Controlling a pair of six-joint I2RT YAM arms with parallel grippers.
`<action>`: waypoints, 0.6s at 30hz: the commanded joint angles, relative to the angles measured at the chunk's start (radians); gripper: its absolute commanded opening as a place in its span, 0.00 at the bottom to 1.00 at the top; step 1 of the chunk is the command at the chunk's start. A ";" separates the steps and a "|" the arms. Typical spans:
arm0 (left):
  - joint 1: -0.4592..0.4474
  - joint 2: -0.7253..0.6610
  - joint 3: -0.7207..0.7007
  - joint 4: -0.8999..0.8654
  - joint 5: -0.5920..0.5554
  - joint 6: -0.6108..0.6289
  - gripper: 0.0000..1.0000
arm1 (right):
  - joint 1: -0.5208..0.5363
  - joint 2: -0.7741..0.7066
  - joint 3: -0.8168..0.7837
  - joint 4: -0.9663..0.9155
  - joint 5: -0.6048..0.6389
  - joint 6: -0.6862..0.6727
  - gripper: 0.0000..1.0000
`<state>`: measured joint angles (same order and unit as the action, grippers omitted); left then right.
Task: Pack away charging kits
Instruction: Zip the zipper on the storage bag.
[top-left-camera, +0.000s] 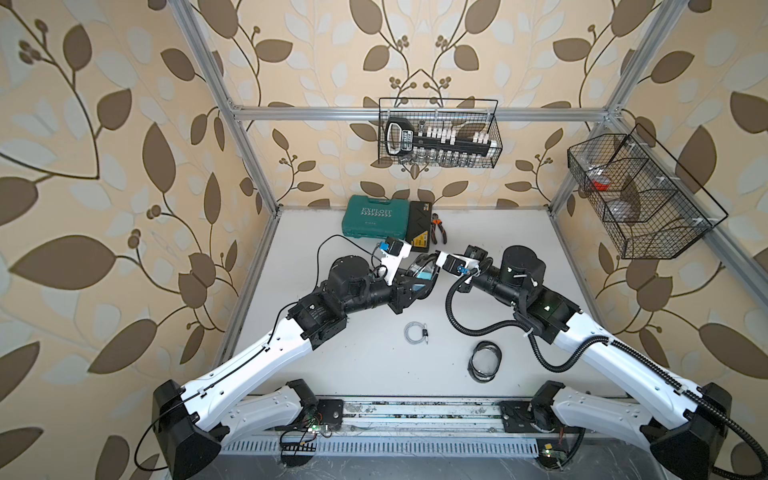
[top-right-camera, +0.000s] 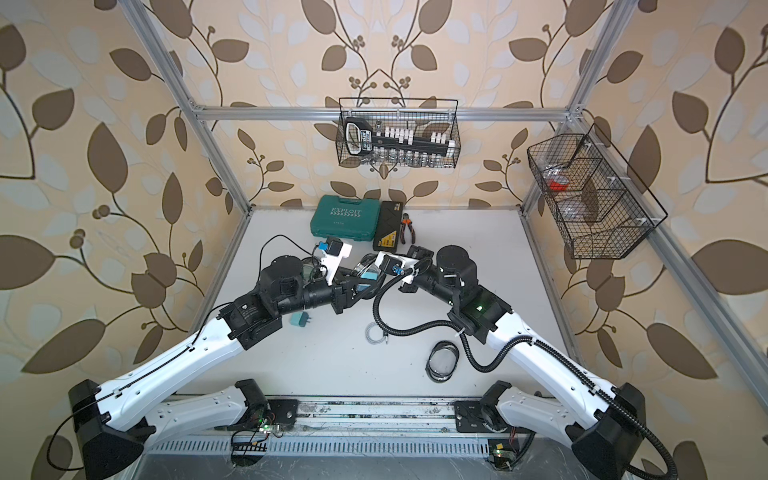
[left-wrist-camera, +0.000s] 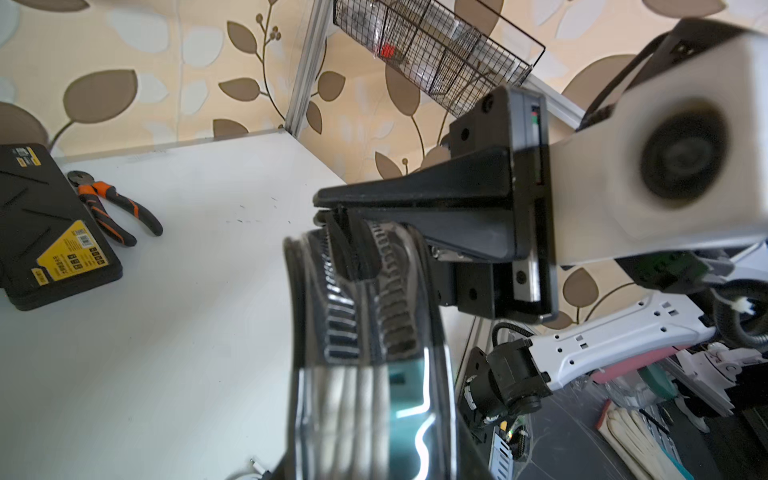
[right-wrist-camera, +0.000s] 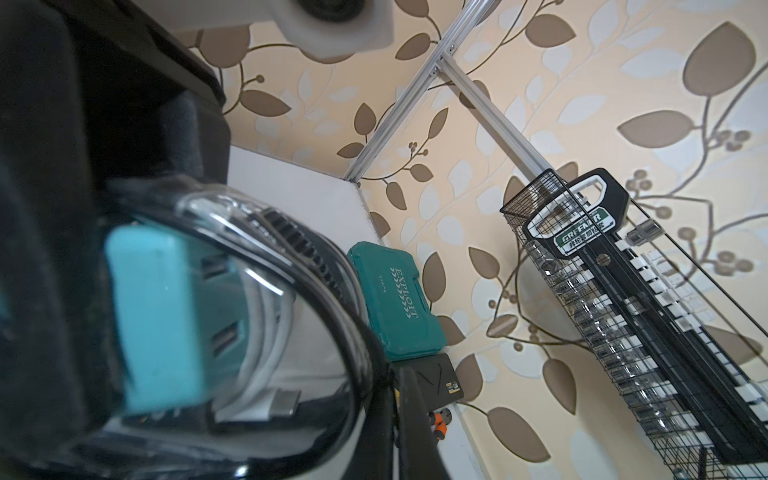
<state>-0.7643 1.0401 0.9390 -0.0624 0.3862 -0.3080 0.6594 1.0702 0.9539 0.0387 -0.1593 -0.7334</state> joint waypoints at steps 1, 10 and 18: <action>-0.017 0.046 0.004 -0.202 0.109 0.035 0.00 | -0.012 -0.060 0.034 0.113 -0.066 -0.112 0.00; -0.017 0.095 0.030 -0.219 0.117 0.055 0.00 | -0.012 -0.078 0.050 0.017 -0.160 -0.259 0.00; -0.017 0.106 0.040 -0.220 0.123 0.064 0.00 | -0.012 -0.043 0.063 -0.097 -0.209 -0.434 0.00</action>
<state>-0.7666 1.1191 0.9730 -0.1921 0.4767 -0.2596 0.6388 1.0298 0.9558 -0.1280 -0.2714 -1.0729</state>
